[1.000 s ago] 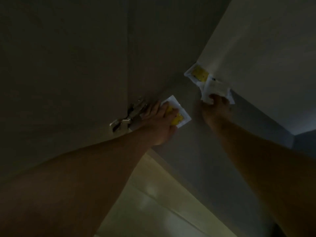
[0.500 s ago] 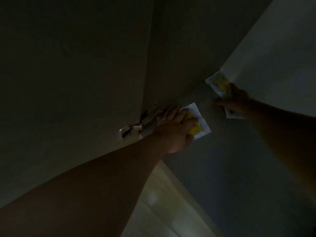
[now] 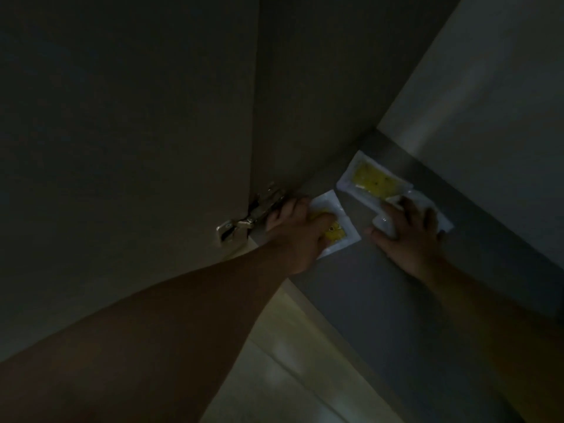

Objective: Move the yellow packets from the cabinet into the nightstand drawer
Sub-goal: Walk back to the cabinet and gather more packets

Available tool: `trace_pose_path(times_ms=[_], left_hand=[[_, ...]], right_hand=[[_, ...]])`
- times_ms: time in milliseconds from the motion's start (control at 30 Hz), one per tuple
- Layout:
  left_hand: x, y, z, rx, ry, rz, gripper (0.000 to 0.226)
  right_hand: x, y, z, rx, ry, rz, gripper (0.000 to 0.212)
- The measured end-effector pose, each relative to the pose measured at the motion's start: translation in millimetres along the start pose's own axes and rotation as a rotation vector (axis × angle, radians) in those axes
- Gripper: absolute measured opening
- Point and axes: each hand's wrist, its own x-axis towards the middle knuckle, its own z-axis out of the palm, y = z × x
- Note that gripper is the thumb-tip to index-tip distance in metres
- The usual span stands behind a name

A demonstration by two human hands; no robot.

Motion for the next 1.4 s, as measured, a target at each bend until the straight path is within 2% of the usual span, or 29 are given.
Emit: trace_pose_path(times_ms=[100, 233, 300, 433, 500, 600, 667, 700, 767, 800, 867, 933, 1000, 1067, 1100, 1133, 1200, 1267, 1333, 1400], left_hand=[[-5, 3, -5, -0.031, -0.019, -0.072, 0.061], [-10, 6, -9, -0.123, -0.109, -0.159, 0.085], [-11, 7, -6, -0.182, -0.108, -0.162, 0.088], [-24, 6, 6, -0.391, -0.007, -0.213, 0.064], [-33, 5, 9, -0.417, 0.019, -0.221, 0.056], [-41, 3, 5, -0.551, 0.050, -0.220, 0.037], [-46, 4, 0, -0.809, 0.059, -0.258, 0.016], [-49, 5, -3, -0.959, 0.037, -0.292, 0.008], [-55, 9, -9, -1.238, -0.061, -0.351, 0.009], [-56, 11, -11, -1.352, -0.117, -0.368, 0.015], [-58, 16, -16, -1.532, -0.248, -0.381, 0.020], [-60, 24, -20, -1.661, -0.391, -0.385, 0.016], [-58, 31, -18, -1.728, -0.421, -0.390, 0.022], [-54, 32, -13, -1.727, -0.308, -0.439, 0.032], [-52, 31, -12, -1.707, -0.232, -0.484, 0.029], [-51, 28, -11, -1.679, -0.153, -0.518, 0.021], [-52, 21, -10, -1.629, -0.013, -0.543, 0.007], [-54, 13, -9, -1.574, 0.048, -0.528, 0.016], [-57, 5, -10, -1.546, 0.060, -0.498, 0.025], [-58, 0, -11, -1.540, 0.059, -0.485, 0.027]], right_hand=[[-31, -1, 13, -0.007, 0.000, -0.044, 0.082], [-71, -6, 27, -0.067, -0.027, -0.085, 0.113], [-90, -8, 36, -0.066, -0.026, -0.088, 0.121], [-123, -12, 51, 0.028, -0.023, -0.131, 0.120], [-133, -12, 56, -0.011, -0.019, -0.183, 0.111], [-141, -11, 68, -0.007, 0.129, -0.340, 0.090], [-148, -12, 65, 0.185, 0.188, -0.386, 0.072], [-151, -12, 59, 0.315, 0.200, -0.332, 0.059], [-152, -12, 47, 0.616, 0.250, -0.100, 0.039], [-150, -14, 39, 0.820, 0.334, 0.039, 0.031], [-139, -18, 28, 1.242, 0.476, 0.222, 0.026], [-131, -30, 21, 1.518, 0.428, 0.274, 0.033], [-127, -44, 17, 1.637, 0.263, 0.332, 0.022], [-124, -55, 8, 1.577, 0.152, 0.336, 0.018], [-119, -55, 7, 1.465, 0.174, 0.282, 0.023], [-112, -52, 7, 1.271, 0.223, 0.221, 0.027], [-98, -38, 6, 0.645, 0.271, 0.144, 0.043], [-90, -24, 13, 0.273, 0.109, 0.122, 0.076], [-93, -20, 25, 0.135, -0.038, 0.083, 0.098], [-107, -19, 39, 0.039, -0.052, 0.012, 0.106]])
